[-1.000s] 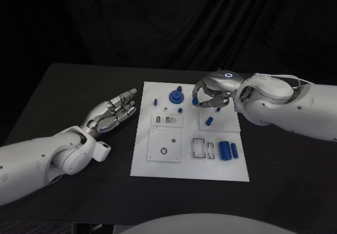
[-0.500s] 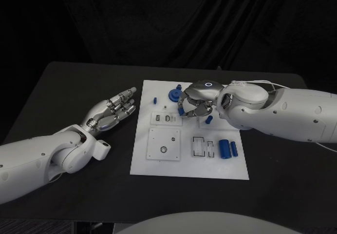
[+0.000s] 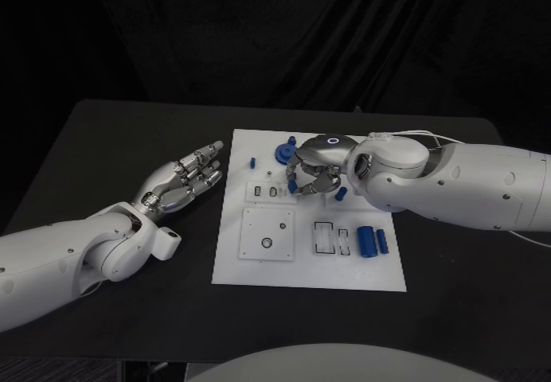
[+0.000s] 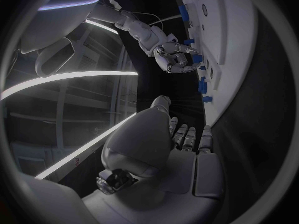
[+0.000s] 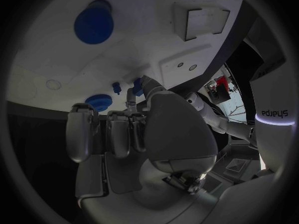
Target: Assemble the parts on the task board
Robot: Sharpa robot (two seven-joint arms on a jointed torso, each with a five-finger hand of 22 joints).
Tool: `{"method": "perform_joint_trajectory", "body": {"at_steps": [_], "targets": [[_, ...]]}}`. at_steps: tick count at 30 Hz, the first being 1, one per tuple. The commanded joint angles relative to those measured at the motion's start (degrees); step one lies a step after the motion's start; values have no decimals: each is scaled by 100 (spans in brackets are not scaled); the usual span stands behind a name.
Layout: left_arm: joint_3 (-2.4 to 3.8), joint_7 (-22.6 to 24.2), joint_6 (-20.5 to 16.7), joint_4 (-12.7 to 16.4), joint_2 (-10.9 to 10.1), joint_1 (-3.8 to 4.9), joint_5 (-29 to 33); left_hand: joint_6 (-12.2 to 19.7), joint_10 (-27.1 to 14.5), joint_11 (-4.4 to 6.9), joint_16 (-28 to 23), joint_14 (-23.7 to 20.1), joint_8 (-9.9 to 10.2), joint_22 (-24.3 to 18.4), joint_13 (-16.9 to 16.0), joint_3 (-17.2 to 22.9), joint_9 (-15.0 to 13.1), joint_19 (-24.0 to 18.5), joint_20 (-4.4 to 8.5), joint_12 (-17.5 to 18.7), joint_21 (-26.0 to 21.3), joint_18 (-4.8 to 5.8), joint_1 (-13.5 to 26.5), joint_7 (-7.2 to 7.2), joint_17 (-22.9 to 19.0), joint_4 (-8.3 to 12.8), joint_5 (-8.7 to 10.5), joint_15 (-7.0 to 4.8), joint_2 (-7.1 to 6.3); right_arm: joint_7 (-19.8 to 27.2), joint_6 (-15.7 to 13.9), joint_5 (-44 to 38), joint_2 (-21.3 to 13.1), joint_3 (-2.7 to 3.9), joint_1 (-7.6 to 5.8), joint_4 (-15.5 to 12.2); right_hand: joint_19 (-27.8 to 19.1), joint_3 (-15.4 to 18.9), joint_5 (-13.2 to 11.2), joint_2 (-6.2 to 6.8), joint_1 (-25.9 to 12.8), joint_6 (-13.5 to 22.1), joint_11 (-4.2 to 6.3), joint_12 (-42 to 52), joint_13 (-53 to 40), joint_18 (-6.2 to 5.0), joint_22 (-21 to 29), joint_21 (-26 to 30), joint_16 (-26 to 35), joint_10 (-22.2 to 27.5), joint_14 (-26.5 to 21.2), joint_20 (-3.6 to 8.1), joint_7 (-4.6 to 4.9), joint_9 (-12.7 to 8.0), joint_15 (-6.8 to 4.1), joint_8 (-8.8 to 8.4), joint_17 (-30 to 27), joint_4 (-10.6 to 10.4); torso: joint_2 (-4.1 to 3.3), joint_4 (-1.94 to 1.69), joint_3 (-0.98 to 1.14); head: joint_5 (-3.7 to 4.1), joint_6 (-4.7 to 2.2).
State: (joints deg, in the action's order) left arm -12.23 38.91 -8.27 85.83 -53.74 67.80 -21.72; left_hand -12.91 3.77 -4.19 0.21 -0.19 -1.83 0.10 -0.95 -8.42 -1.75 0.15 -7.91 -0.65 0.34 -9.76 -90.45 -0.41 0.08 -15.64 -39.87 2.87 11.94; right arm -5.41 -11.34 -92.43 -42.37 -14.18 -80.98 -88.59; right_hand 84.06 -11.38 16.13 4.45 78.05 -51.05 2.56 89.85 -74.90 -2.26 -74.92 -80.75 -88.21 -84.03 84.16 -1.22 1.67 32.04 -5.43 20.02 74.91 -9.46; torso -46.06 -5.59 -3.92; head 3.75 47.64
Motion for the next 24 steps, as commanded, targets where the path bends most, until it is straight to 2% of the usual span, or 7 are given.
{"method": "perform_joint_trajectory", "body": {"at_steps": [1, 14, 24], "targets": [[4, 818, 73, 4, 13, -5, 14, 35, 1, -22, -21, 19, 10, -10, -3, 41, 6, -15, -39, -20, -34, 60, 34, 10, -8, 2, 23, 38, -36, -180, 163, -33, 29, 4, 18, 13, 89, 13, 12, -39, -18, -12, 9, 15, -1510, -11, -1193, 22, 23, -597, 496, 36, 33, 108, -24, 15, 1268, 39, 6, 1, -5, 5, 16], [4, 806, 83, -3, 16, -6, 14, 37, -2, -33, -21, 19, 10, -10, -3, 55, 6, -15, -42, -19, -34, 66, 35, 10, -8, 6, 30, 46, -37, -234, 225, -33, 104, 4, 38, 50, 53, 16, 13, -34, -92, 205, -51, 15, -1510, -27, -1167, 107, 70, -597, 475, -1, 103, 71, 25, -119, 1217, 84, 8, -9, -3, -1, 44], [4, 799, 93, -12, 23, -6, 14, 37, -2, -33, -21, 19, 10, -10, -3, 55, 6, -15, -42, -19, -34, 66, 35, 10, -8, 6, 30, 46, -37, -256, 265, -33, 120, 4, 41, 54, 27, 13, 14, -5, -158, 364, -88, 15, -1510, -40, -1150, 170, 108, -597, 458, -37, 143, -14, 60, -299, 1175, 109, 10, -8, -6, 4, 50]]}}
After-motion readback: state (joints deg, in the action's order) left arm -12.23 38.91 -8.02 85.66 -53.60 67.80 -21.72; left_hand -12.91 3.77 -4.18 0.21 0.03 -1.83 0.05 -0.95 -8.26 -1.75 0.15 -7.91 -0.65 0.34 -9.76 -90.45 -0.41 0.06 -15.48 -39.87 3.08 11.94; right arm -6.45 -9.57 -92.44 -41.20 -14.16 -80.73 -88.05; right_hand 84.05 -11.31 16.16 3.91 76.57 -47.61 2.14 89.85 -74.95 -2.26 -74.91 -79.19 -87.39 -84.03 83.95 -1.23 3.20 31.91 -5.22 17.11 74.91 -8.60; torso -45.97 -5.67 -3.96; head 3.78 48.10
